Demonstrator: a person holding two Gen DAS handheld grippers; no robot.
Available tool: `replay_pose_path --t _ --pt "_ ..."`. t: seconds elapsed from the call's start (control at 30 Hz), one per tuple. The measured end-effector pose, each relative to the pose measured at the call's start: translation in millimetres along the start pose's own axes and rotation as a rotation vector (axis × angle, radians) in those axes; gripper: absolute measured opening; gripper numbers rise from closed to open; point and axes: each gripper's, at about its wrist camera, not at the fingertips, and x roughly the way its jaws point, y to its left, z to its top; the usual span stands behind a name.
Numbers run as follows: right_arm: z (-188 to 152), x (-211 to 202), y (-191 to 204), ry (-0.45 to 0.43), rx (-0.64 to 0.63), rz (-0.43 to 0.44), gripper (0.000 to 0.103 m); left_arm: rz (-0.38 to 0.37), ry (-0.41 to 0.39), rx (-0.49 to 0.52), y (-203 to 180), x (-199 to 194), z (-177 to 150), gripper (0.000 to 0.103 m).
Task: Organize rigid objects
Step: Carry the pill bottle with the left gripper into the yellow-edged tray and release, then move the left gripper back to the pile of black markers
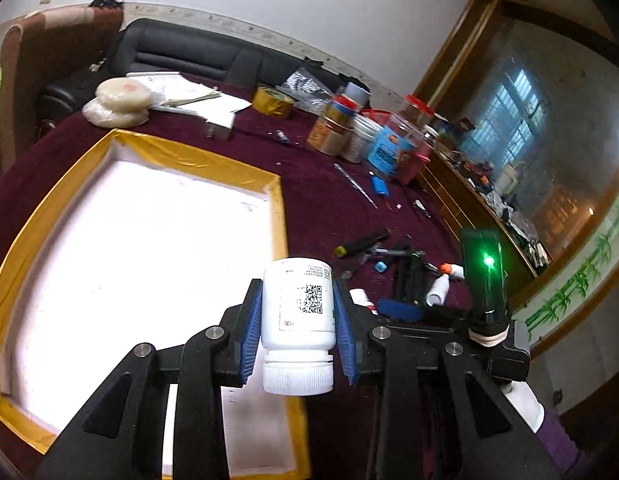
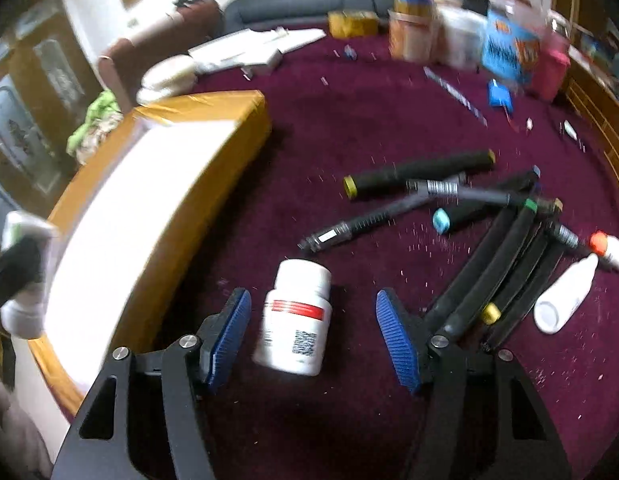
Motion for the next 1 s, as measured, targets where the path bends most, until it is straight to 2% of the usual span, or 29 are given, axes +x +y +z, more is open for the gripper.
replay_pose_path --t 0.03,0.07,0.17,0.3,0.37,0.47,0.53,0.67,0.77,0.87,1.0 --pt "-1 4 -2 0.018 0.012 0.026 0.037 0.002 0.000 -0.007 4 0 -1 0.030" --pt "-1 6 -3 0.034 0.023 0.055 0.030 0.004 -0.002 -0.016 9 0 -1 0.030" --pt "-2 -2 -7 0.030 0.029 0.064 0.030 -0.003 0.005 -0.050 22 2 0 0.030" --pt "7 -31 -6 -0.032 0.032 0.112 0.030 -0.016 0.016 -0.088 36 3 3 0.030" --pt "22 -46 1 -0.069 0.030 0.166 0.030 -0.011 0.013 -0.092 43 3 10 0.030" --pt "49 -47 15 -0.084 0.041 0.234 0.030 -0.031 0.023 -0.111 52 6 25 0.030" --pt "72 -38 29 -0.089 0.035 0.266 0.030 -0.016 0.033 -0.109 57 15 39 0.030" --pt "98 -6 56 -0.081 0.014 0.251 0.030 0.043 0.044 -0.099 65 43 69 0.030" --pt "104 11 71 -0.075 -0.016 0.211 0.030 0.033 0.094 -0.174 86 73 84 0.029" --pt "109 25 75 -0.061 -0.015 0.188 0.030 0.040 0.126 -0.228 101 93 88 0.029" --pt "113 42 72 -0.041 -0.002 0.173 0.031 0.056 0.151 -0.252 112 110 87 0.033"
